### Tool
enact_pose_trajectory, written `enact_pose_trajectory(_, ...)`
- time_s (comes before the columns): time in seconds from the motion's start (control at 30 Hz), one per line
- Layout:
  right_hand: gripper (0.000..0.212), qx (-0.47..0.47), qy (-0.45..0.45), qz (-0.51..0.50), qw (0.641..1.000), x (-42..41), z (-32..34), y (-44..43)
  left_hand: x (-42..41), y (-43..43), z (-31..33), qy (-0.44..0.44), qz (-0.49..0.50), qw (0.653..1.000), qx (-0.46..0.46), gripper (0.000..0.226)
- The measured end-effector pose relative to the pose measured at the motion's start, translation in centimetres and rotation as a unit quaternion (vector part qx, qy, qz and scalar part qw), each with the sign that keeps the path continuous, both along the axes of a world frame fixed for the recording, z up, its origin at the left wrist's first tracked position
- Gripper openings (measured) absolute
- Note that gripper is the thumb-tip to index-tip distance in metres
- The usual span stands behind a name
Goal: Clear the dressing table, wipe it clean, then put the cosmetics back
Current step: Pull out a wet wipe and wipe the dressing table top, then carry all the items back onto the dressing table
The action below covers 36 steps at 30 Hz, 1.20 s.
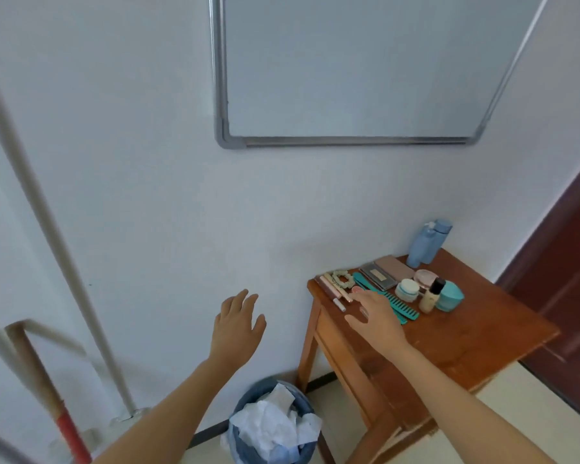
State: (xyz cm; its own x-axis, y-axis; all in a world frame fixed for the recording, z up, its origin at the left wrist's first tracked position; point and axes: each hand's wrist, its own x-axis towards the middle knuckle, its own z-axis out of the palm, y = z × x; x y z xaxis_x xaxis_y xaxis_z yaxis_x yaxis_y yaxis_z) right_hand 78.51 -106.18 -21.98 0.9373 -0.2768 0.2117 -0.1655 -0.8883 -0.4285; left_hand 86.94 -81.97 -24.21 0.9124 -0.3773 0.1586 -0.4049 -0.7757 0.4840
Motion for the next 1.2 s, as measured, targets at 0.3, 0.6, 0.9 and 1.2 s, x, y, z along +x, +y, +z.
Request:
enact_pose_trajectory(0.3, 0.050, -0.045, 0.019, -0.102, 0.994, -7.3, 3.9, -1.7, -2.3, -3.3, 2.0, 0.003, -0.092, 0.992, -0.088, 0.079)
enact_pose_trajectory(0.6, 0.036, -0.066, -0.009, -0.109, 0.992, -11.6, 6.7, -7.6, -5.5, -9.9, 3.8, -0.031, -0.151, 0.981, -0.118, 0.087)
enact_pose_trajectory(0.9, 0.048, -0.019, 0.050, -0.062, 0.997, -14.6, 2.4, -17.1, -10.9, -21.1, 1.4, 0.014, -0.067, 0.992, -0.105, 0.043)
enact_pose_trajectory(1.2, 0.049, 0.021, 0.104, 0.034, 0.994, -10.9, -2.2, -19.4, -12.4, -22.8, -4.1, 0.103, 0.031, 0.994, -0.034, 0.043)
